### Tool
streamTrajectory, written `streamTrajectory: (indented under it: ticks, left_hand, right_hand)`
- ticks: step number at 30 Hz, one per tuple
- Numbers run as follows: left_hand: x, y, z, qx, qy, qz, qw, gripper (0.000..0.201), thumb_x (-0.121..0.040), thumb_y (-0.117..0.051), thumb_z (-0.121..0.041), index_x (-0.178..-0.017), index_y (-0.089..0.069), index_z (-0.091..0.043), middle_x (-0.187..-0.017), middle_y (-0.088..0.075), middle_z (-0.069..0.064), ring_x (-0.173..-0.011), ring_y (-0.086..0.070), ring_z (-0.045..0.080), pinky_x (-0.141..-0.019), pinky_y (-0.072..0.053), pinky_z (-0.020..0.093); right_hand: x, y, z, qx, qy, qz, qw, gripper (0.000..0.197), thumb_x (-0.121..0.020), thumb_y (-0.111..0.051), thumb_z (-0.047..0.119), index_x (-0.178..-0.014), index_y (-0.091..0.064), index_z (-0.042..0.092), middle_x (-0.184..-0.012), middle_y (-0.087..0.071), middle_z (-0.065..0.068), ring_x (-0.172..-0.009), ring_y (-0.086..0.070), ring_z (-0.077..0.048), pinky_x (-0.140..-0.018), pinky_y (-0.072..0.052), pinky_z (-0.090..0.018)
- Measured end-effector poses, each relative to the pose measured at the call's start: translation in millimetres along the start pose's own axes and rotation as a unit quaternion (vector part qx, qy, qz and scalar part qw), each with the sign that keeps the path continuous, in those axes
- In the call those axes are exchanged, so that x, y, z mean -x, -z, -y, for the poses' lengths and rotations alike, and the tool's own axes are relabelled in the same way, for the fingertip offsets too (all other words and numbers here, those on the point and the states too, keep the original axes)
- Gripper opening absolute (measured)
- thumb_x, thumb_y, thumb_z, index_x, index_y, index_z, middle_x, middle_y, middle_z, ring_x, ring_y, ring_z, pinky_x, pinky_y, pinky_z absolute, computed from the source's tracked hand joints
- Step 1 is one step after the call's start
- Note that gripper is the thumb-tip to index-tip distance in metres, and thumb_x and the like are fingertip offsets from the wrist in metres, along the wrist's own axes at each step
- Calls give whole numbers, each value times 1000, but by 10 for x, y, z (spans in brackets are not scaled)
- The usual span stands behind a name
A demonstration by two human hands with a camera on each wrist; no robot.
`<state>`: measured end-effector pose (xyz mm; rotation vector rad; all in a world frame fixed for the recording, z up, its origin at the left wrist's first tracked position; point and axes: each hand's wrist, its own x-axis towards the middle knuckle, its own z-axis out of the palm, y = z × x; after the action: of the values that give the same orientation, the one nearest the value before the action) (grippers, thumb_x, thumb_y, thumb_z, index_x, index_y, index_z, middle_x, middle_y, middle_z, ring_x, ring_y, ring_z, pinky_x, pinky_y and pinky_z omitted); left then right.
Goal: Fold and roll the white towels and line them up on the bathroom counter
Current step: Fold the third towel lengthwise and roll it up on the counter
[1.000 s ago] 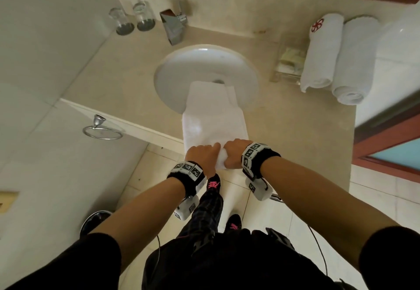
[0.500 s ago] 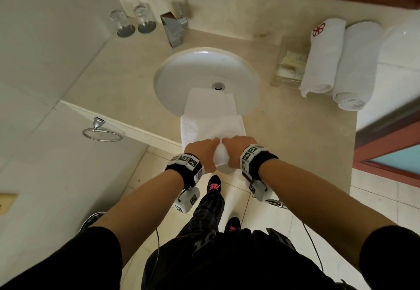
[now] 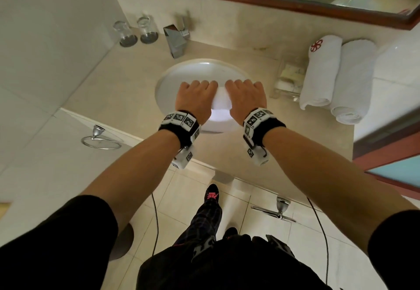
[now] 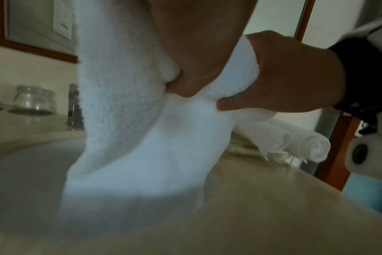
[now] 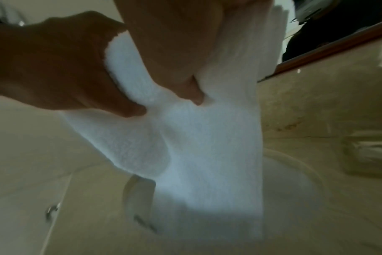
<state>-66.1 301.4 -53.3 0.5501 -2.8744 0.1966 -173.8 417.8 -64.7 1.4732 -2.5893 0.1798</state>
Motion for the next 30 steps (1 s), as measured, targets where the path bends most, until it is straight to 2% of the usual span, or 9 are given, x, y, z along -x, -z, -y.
streamTrajectory:
  ticks: [3, 5, 8, 15, 18, 22, 25, 27, 30]
  left_hand:
    - [344, -221, -101, 32, -1, 130, 991, 47, -75, -65, -15, -119, -48, -19, -91, -66, 0, -82, -63, 28, -74, -46, 37]
    - [657, -428, -191, 86, 29, 250, 964, 55, -75, -69, -24, -121, -38, -24, -91, -66, 0, -78, -64, 27, -69, -51, 34]
    - [990, -689, -304, 106, 36, 354, 929, 60, -71, -70, -30, -120, -36, -26, -88, -62, -2, -75, -62, 25, -64, -48, 32]
    - [1067, -791, -336, 95, 32, 396, 913, 43, -74, -68, -33, -113, -53, -24, -93, -63, -1, -77, -62, 24, -64, -48, 31]
    - [1077, -778, -363, 81, 28, 365, 927, 52, -70, -74, -34, -116, -53, -21, -111, -51, 2, -96, -55, 25, -72, -47, 35]
    - [1199, -782, -496, 60, -3, 308, 950, 69, -72, -75, -36, -127, -37, -20, -116, -55, 2, -101, -55, 27, -75, -40, 36]
    - [1186, -845, -479, 118, 38, 336, 934, 55, -76, -71, -30, -122, -42, -18, -107, -64, 3, -92, -63, 28, -70, -45, 34]
    - [1046, -861, -379, 150, 55, 382, 910, 50, -74, -70, -29, -119, -49, -21, -103, -66, 2, -89, -65, 26, -70, -49, 32]
    - [796, -838, -275, 177, 59, 453, 872, 54, -66, -76, -24, -116, -56, -19, -97, -64, 1, -86, -63, 24, -71, -52, 31]
  right_hand:
    - [267, -220, 64, 19, 47, 97, 994, 44, -81, -61, 14, -123, -49, 20, -109, -61, -2, -101, -56, -26, -89, -38, -40]
    - [512, -459, 168, 15, 65, 199, 978, 42, -84, -62, 28, -123, -48, 23, -114, -58, -1, -106, -57, -25, -91, -40, -40]
    - [800, -754, 290, -8, 60, 290, 955, 36, -83, -62, 46, -113, -55, 27, -107, -64, 3, -97, -63, -21, -83, -48, -36]
    - [866, -894, 293, -38, 41, 374, 926, 17, -82, -62, 34, -95, -67, 24, -92, -69, 2, -80, -65, -19, -67, -47, -27]
    - [784, -848, 279, -54, 25, 415, 908, 19, -82, -63, 34, -95, -67, 21, -90, -69, 0, -72, -60, -19, -67, -46, -26]
    - [573, -927, 291, -43, -1, 486, 873, 40, -66, -76, 36, -102, -65, 22, -81, -64, 3, -72, -64, -21, -74, -57, -35]
    - [569, -936, 319, 14, 17, 520, 854, 62, -63, -79, 43, -118, -59, 24, -110, -66, 0, -93, -66, -27, -85, -56, -45]
    - [629, -824, 369, 43, 62, 471, 879, 67, -67, -79, 42, -125, -52, 23, -125, -59, 1, -107, -61, -26, -91, -51, -41]
    - [783, -736, 437, 25, 83, 336, 938, 78, -63, -81, 43, -129, -43, 23, -120, -57, -2, -110, -56, -26, -92, -43, -42]
